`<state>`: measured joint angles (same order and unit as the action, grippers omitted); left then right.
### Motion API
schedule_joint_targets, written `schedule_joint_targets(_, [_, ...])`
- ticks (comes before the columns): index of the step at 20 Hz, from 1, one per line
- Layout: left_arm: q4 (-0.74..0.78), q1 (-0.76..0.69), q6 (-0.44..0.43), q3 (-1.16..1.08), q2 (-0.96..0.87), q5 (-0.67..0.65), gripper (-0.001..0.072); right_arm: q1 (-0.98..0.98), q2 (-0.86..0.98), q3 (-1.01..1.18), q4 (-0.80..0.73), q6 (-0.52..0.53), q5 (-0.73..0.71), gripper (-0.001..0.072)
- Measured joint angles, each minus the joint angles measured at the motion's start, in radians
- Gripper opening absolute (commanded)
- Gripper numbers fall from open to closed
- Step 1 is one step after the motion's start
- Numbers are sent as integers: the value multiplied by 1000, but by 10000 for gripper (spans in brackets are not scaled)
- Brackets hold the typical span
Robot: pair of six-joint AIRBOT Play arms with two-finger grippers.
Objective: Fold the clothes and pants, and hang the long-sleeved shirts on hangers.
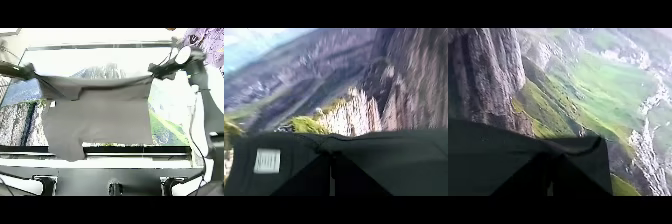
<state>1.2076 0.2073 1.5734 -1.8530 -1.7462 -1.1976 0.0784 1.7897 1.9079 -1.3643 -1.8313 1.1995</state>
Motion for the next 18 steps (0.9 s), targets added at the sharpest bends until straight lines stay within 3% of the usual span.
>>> schedule_joint_targets(1, [5,-18,0,0,-50,12,21,0,41,0,13,0,-4,94])
schedule_joint_targets(2, [8,-31,1,0,-86,19,76,0,77,0,23,0,-6,129])
schedule_joint_targets(5, [12,-51,25,-2,-146,27,521,0,131,0,53,8,1,371])
schedule_joint_targets(6, [12,-50,33,-7,-153,25,557,0,135,0,64,27,13,423])
schedule_joint_targets(7, [13,-45,34,-18,-152,11,557,0,131,0,72,58,32,492])
schedule_joint_targets(13, [5,82,-5,-3,-3,-151,556,-63,-32,-60,115,289,184,501])
schedule_joint_targets(18, [-89,292,-42,347,269,-165,553,-287,-313,-486,282,441,192,501])
